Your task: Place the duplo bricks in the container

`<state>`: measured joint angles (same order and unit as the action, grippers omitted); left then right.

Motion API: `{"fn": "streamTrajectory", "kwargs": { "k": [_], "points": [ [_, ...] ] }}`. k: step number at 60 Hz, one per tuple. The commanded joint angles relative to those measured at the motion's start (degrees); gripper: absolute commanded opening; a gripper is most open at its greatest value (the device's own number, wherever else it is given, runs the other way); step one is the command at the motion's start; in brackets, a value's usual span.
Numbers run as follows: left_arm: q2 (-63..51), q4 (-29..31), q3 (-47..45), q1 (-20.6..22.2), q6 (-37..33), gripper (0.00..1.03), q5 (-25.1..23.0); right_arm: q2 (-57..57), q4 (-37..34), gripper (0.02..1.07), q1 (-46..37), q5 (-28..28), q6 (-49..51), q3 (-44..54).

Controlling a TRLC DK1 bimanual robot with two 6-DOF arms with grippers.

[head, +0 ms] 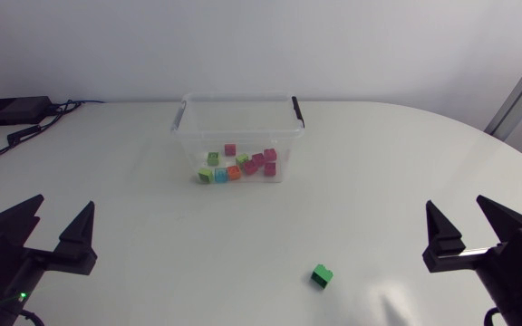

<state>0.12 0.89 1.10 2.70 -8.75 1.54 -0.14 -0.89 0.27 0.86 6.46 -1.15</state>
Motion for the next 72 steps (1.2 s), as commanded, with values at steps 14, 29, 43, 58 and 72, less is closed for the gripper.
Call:
{"fn": "streamTrajectory", "kwargs": {
  "k": [14, 29, 43, 58, 72],
  "points": [
    [0.67, -0.62, -1.02, 0.29, 1.37, 0.99, 0.04, 0.58, 1.06, 1.03, -0.1, -0.34, 1.19, 1.24],
    [0.67, -0.62, -1.02, 0.29, 1.37, 0.99, 0.04, 0.49, 0.01, 1.03, -0.01, 0.81, 0.57, 0.0],
    [0.67, -0.62, -1.02, 0.29, 1.37, 0.99, 0.04, -8.65, -0.78, 1.03, 0.61, 4.85, 1.01, -7.29],
    [0.67, -0.62, -1.02, 0.29, 1.37, 0.99, 0.04, -29.21, -10.89, 1.03, 2.89, 12.5, 4.88, -19.68],
    [0.67, -0.62, -1.02, 0.29, 1.46, 0.99, 0.04, -42.57, -19.68, 1.03, 20.64, 8.28, 7.87, -22.58]
  ]
}}
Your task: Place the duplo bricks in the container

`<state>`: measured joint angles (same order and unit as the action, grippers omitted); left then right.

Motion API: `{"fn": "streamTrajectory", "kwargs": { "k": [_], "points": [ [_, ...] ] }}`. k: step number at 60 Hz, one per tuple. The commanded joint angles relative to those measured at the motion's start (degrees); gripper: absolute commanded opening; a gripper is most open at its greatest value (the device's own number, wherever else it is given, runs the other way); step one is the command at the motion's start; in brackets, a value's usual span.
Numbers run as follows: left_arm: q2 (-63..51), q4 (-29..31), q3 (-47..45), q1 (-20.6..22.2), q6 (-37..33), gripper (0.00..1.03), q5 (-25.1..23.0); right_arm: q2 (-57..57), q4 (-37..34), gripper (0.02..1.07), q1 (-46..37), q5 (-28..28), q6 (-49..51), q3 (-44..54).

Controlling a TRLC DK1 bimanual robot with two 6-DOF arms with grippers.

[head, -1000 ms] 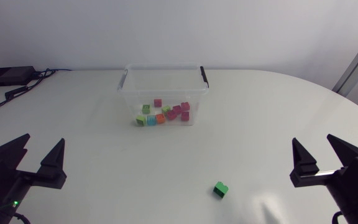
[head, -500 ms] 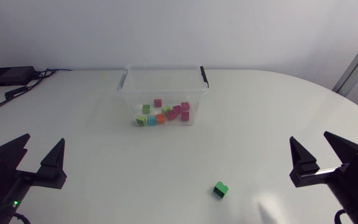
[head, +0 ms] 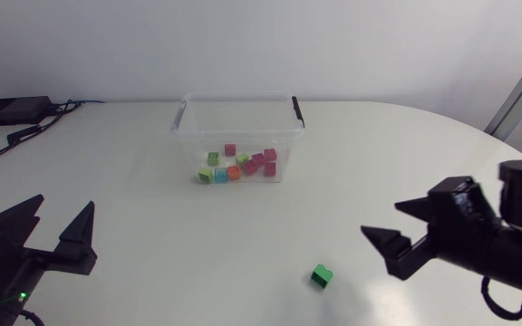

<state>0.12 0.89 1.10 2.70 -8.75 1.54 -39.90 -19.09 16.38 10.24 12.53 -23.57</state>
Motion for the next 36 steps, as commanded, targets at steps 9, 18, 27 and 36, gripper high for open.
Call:
{"fn": "streamTrajectory", "kwargs": {
  "k": [9, 18, 27, 36],
  "points": [
    [0.67, -0.62, -1.02, 0.29, 1.37, 0.99, 0.04, -8.7, -3.32, 1.03, 12.8, -3.03, 2.32, -1.04],
    [0.67, -0.62, -1.02, 0.29, 1.37, 0.99, 0.04, -12.92, -3.23, 1.03, 15.35, -3.12, 2.23, -1.21],
    [0.67, -0.62, -1.02, 0.29, 1.37, 0.99, 0.04, -17.58, 0.72, 1.02, 16.31, -4.7, 1.7, -0.07],
    [0.67, -0.62, -1.02, 0.29, 1.37, 0.99, 0.04, -22.41, 2.48, 1.02, 18.25, -6.11, 1.44, -0.07]
  ]
}}
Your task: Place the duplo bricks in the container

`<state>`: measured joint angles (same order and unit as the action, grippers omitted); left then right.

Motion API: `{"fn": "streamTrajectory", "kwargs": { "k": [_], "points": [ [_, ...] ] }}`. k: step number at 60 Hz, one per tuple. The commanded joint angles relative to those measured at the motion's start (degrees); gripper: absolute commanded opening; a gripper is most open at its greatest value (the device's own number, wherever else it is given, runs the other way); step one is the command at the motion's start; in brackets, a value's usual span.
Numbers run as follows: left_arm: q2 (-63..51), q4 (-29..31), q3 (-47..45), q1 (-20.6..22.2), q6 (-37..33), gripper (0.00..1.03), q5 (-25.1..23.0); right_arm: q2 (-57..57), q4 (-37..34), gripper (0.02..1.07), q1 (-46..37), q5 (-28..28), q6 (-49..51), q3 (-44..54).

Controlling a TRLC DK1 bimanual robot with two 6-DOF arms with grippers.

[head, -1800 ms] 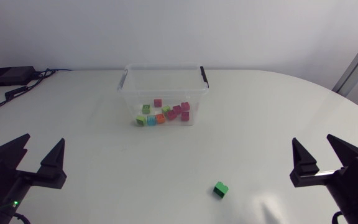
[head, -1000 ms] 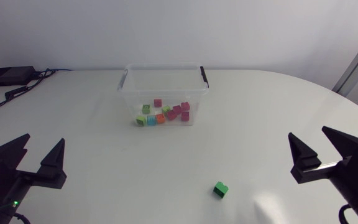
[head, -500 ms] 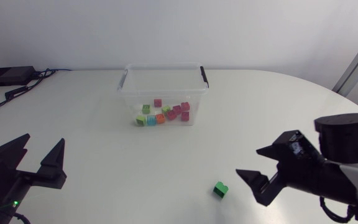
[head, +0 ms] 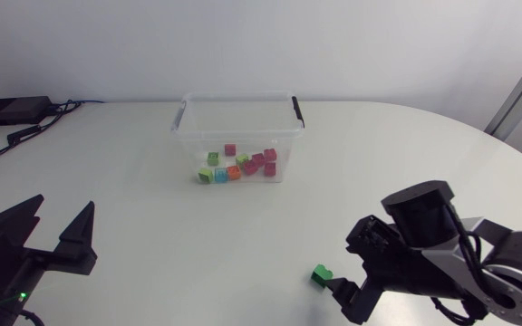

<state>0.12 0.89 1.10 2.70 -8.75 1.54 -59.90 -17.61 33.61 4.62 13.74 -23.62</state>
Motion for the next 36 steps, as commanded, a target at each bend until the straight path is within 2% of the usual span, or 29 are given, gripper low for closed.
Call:
{"fn": "streamTrajectory", "kwargs": {
  "k": [1, 27, 36],
  "points": [
    [0.67, -0.62, -1.02, 0.29, 1.37, 0.99, 0.04, -2.68, 1.08, 1.02, 1.2, -0.49, 0.24, -0.11],
    [0.67, -0.62, -1.02, 0.29, 1.37, 0.99, 0.04, -15.51, 5.92, 1.02, 3.92, -2.25, -1.17, -1.34],
    [0.67, -0.62, -1.02, 0.29, 1.37, 0.99, 0.04, -19.11, 7.67, 0.86, 3.92, -2.95, -1.34, -2.49]
  ]
}}
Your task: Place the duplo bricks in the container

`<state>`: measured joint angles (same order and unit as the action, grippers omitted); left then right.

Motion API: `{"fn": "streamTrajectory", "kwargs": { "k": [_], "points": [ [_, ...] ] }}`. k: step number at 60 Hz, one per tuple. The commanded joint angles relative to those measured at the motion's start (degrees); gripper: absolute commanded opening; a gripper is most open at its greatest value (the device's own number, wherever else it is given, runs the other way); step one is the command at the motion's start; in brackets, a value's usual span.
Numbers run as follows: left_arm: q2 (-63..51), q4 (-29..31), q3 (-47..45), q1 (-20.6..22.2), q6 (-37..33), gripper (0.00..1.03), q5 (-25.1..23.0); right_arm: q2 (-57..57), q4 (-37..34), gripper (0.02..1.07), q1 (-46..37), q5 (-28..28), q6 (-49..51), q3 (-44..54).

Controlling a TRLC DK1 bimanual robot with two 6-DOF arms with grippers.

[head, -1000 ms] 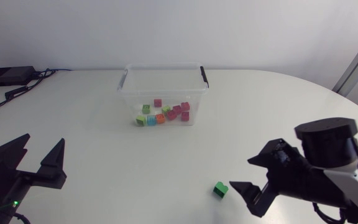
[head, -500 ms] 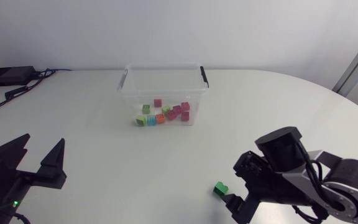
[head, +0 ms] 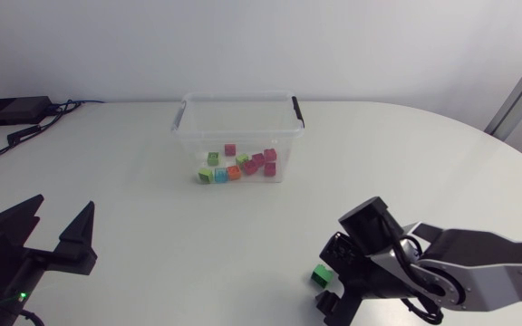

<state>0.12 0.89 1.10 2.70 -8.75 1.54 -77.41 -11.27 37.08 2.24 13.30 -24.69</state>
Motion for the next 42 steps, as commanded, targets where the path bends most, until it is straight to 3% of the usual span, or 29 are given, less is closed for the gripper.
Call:
{"fn": "streamTrajectory", "kwargs": {
  "k": [1, 15, 22, 30, 42],
  "points": [
    [0.67, -0.62, -1.02, 0.29, 1.37, 0.99, 0.04, -1.7, 1.78, 0.83, 0.45, -0.57, -0.91, -1.42],
    [0.67, -0.62, -1.02, 0.29, 1.37, 0.99, 0.04, -3.54, 3.8, 0.59, 0.98, -0.48, -0.91, -2.12],
    [0.67, -0.62, -1.02, 0.29, 1.37, 0.99, 0.04, -4.24, 4.59, 0.33, 0.8, 0.04, -0.73, -2.12],
    [0.67, -0.62, -1.02, 0.29, 1.46, 0.99, 0.04, -4.42, 4.24, 0.16, 0.71, -0.13, -0.73, -1.86],
    [0.67, -0.62, -1.02, 0.29, 1.37, 0.99, 0.04, -3.1, 4.68, 0.11, 0.19, -2.94, -0.82, -2.38]
  ]
}}
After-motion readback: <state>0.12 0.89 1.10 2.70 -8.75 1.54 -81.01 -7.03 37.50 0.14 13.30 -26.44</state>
